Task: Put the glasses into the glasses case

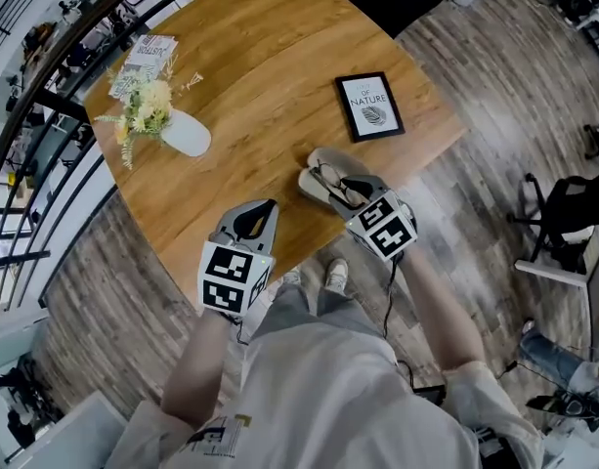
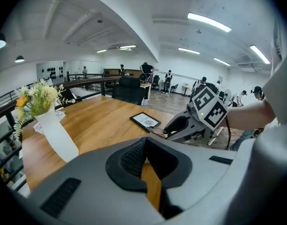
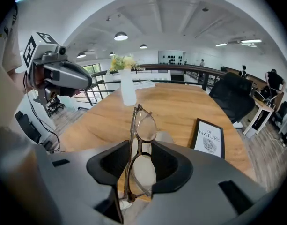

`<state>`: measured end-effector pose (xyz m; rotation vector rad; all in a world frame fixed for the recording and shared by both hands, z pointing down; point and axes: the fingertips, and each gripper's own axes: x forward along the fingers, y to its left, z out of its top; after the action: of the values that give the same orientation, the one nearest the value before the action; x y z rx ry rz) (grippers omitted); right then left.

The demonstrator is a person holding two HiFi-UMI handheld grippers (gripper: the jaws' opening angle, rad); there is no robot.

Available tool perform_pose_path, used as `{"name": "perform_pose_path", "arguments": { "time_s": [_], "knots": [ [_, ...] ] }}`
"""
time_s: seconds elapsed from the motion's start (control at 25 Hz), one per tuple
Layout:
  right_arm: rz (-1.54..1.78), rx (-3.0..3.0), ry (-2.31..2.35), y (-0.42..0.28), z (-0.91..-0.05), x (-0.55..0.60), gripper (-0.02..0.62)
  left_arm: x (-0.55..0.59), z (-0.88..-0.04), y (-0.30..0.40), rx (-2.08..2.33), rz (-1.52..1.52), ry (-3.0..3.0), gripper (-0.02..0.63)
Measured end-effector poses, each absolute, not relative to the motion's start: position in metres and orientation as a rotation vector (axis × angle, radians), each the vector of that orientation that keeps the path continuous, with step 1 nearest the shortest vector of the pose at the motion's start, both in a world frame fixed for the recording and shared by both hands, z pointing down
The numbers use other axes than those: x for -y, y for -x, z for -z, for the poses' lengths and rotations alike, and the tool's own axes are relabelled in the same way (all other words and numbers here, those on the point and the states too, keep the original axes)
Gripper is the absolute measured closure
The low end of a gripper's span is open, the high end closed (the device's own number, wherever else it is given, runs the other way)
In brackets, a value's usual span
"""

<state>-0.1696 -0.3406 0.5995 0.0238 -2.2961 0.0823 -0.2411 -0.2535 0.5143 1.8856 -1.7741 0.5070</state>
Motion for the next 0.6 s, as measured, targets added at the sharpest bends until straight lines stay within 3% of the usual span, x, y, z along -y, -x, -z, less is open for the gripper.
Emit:
{"name": "perform_pose_path", "arguments": {
  "time_s": [0.6],
  "knots": [
    [-0.061, 2.036, 0.213, 0.182, -0.694, 0.336, 0.420, 0.257, -0.575, 0.244, 1.624, -0.549, -1.831, 0.589]
  ]
}}
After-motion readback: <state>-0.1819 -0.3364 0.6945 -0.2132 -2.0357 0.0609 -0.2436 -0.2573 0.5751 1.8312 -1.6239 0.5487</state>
